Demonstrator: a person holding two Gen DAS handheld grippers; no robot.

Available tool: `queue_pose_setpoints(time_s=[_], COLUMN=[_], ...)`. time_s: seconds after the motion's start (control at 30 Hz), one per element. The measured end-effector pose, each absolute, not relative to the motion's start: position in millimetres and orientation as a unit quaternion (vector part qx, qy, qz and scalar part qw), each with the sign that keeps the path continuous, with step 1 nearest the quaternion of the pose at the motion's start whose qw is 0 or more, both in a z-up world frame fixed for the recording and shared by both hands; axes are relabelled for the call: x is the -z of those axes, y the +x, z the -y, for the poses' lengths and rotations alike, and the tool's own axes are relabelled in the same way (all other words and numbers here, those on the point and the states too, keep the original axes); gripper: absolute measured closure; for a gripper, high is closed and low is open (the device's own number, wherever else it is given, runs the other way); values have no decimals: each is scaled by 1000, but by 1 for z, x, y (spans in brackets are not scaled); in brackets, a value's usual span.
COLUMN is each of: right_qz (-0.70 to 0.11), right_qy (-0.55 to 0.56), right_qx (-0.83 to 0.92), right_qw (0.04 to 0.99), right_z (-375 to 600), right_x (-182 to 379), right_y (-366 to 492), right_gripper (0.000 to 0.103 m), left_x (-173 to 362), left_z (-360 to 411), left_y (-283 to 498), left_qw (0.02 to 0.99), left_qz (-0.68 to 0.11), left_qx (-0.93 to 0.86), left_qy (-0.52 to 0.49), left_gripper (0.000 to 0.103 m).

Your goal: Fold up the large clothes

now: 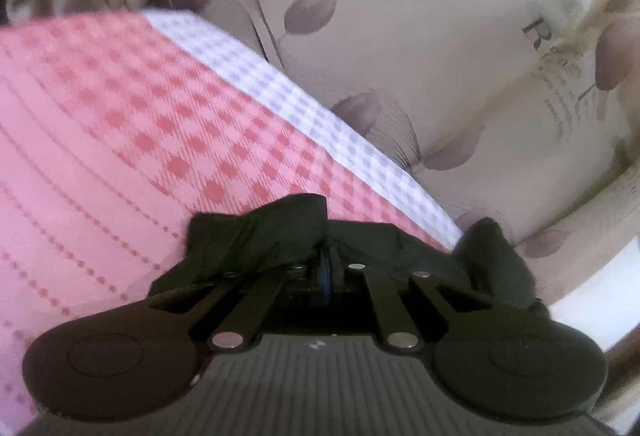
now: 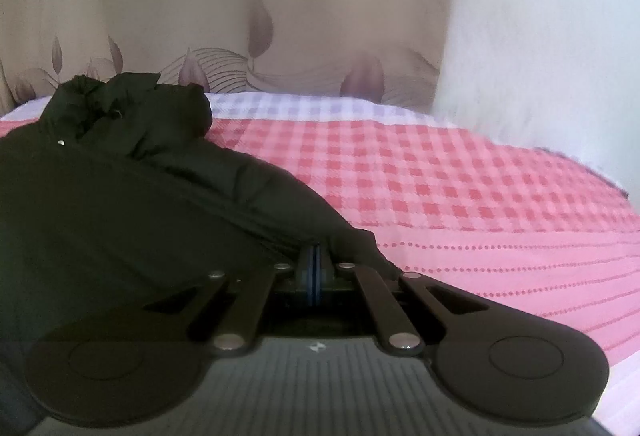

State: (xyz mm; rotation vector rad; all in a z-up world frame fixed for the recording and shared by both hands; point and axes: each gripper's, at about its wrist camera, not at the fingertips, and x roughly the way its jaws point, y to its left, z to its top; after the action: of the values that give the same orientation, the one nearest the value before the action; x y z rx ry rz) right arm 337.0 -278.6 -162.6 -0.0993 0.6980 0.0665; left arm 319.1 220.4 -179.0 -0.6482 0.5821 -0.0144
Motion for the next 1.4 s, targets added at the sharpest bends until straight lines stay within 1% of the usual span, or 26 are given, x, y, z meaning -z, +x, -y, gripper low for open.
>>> queue_pose_setpoints(time_s=[0.1,1.4], right_qz=[-342,-340], right_qy=[-51,-108], right_qx=[-31,-5], right_qw=[938,934], right_z=[278,268], right_x=[163,167], right_y=[339,339], right_gripper=[103,103], left_x=[174,175], left_z=[-216,-215], left_y=[313,316], left_qw=[916,915], left_qz=[-267,-280], left_qx=[-17,-19], left_qy=[-298,-289], left_gripper=[91,92])
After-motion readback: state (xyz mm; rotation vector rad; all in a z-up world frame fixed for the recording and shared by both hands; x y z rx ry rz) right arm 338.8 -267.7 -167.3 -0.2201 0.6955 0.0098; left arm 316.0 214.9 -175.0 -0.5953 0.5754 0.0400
